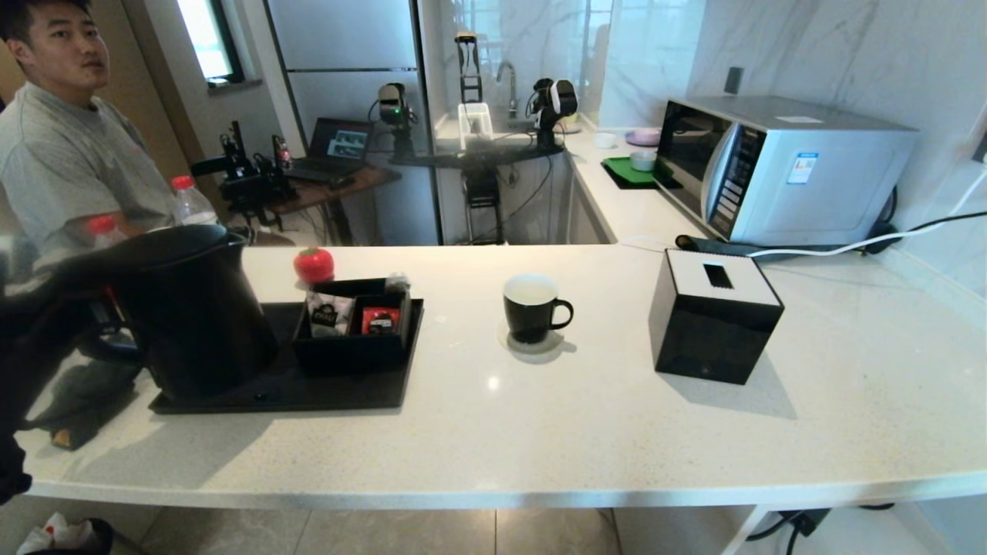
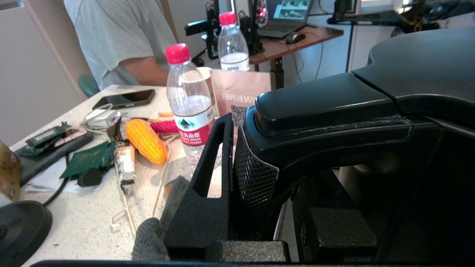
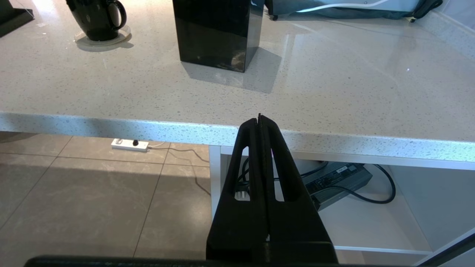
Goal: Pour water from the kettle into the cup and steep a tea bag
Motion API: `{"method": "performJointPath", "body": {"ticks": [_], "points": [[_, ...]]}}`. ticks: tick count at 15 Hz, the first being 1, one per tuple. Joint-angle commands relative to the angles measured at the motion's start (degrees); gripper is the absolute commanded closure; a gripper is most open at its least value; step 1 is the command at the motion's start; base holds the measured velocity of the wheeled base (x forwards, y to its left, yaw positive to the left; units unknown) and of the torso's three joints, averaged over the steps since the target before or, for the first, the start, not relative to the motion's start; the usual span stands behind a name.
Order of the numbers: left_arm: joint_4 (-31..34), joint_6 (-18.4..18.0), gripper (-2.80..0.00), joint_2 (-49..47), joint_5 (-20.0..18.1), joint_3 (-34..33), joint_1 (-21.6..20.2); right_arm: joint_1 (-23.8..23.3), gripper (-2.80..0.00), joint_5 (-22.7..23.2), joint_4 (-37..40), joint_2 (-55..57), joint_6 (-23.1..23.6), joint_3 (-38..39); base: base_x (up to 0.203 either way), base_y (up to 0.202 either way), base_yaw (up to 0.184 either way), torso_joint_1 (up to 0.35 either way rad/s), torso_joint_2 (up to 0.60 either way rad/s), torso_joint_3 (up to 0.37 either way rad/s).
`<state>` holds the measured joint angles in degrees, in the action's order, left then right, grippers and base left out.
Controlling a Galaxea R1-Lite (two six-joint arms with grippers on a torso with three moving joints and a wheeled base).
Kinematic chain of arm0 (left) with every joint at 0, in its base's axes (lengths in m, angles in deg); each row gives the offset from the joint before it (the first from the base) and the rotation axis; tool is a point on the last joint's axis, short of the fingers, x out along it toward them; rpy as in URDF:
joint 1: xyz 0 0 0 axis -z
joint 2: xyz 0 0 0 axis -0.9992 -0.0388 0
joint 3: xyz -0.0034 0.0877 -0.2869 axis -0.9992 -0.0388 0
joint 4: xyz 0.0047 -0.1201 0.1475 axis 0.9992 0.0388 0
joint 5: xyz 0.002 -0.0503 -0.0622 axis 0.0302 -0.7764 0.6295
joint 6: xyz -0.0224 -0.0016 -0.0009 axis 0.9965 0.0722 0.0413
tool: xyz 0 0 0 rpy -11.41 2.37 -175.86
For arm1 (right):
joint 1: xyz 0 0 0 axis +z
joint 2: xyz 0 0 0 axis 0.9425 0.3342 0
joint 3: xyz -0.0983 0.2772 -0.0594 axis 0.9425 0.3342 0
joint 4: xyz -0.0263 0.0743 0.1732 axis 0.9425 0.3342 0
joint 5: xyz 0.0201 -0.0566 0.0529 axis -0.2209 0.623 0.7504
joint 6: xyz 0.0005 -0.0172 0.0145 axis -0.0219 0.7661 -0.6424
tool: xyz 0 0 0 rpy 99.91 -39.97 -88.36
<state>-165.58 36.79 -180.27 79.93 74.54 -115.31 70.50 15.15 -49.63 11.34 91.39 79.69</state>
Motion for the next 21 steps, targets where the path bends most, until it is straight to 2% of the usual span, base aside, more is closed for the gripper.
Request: {"method": "performJointPath", "body": {"ticks": [1, 6, 10, 21], "points": [[-2.8, 0.1, 0.0, 1.5, 0.0, -0.5, 0.3, 0.0, 0.0, 0.0, 0.0, 0.1, 0.0, 0.0, 0.0, 0.0, 0.0, 0.0, 0.0, 0.0], [-2.8, 0.8, 0.0, 2.4, -0.1, -3.6, 0.3, 0.0, 0.0, 0.0, 0.0, 0.1, 0.0, 0.0, 0.0, 0.0, 0.0, 0.0, 0.0, 0.0], [-2.8, 1.3, 0.0, 2.6, 0.2, -3.7, -0.8, 0.1, 0.0, 0.0, 0.0, 0.1, 0.0, 0.0, 0.0, 0.0, 0.0, 0.0, 0.0, 0.0], [-2.8, 1.3, 0.0, 4.8, 0.3, -4.2, -0.2, 0.0, 0.0, 0.0, 0.0, 0.1, 0.0, 0.0, 0.0, 0.0, 0.0, 0.0, 0.0, 0.0]]}}
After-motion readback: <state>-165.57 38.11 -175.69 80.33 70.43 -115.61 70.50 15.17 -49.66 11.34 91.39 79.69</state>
